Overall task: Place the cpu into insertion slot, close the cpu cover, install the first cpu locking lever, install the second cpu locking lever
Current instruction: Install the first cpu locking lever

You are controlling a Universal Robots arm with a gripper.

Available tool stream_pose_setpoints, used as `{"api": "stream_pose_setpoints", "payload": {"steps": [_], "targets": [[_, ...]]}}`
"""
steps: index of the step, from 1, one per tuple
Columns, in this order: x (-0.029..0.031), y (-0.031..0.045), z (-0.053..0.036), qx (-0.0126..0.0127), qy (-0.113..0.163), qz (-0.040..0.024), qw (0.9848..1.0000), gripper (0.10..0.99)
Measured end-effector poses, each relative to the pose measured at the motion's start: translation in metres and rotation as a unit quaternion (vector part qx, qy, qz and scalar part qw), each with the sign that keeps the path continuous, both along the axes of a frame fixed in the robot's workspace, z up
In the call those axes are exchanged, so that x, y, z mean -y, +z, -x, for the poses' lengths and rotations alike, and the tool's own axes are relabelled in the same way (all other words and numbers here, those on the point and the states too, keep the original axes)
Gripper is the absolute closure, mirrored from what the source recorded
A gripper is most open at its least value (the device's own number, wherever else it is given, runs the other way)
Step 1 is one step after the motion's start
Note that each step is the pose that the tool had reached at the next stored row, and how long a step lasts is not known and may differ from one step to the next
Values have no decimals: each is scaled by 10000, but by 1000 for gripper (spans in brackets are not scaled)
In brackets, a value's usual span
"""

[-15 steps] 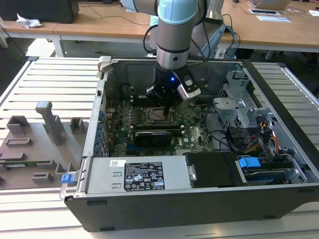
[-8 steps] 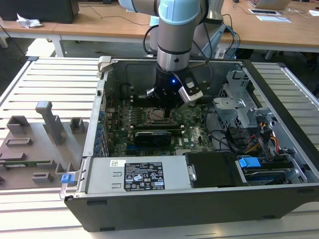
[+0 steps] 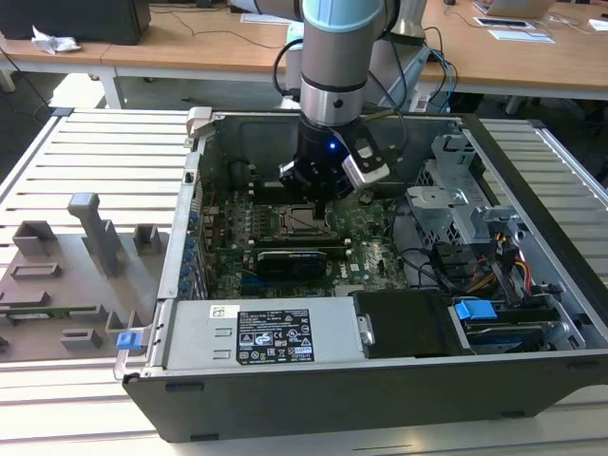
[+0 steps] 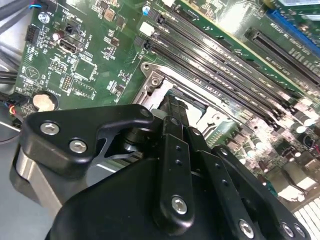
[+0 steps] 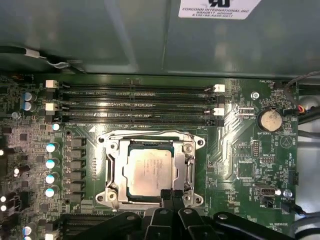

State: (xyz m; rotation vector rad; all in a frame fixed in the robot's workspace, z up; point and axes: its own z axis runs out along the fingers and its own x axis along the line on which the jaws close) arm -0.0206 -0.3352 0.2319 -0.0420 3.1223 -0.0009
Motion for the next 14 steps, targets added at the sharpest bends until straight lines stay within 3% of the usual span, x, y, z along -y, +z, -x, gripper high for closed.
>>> {"api": "stream_pose_setpoints", "payload": {"steps": [3,7,9,14], "targets": [[0,125,0,0,0,58,10000,980],[0,349,0,0,0,149,9999,980],[0,432,0,0,0,163,9999,980],[0,446,0,0,0,164,9999,980]]}}
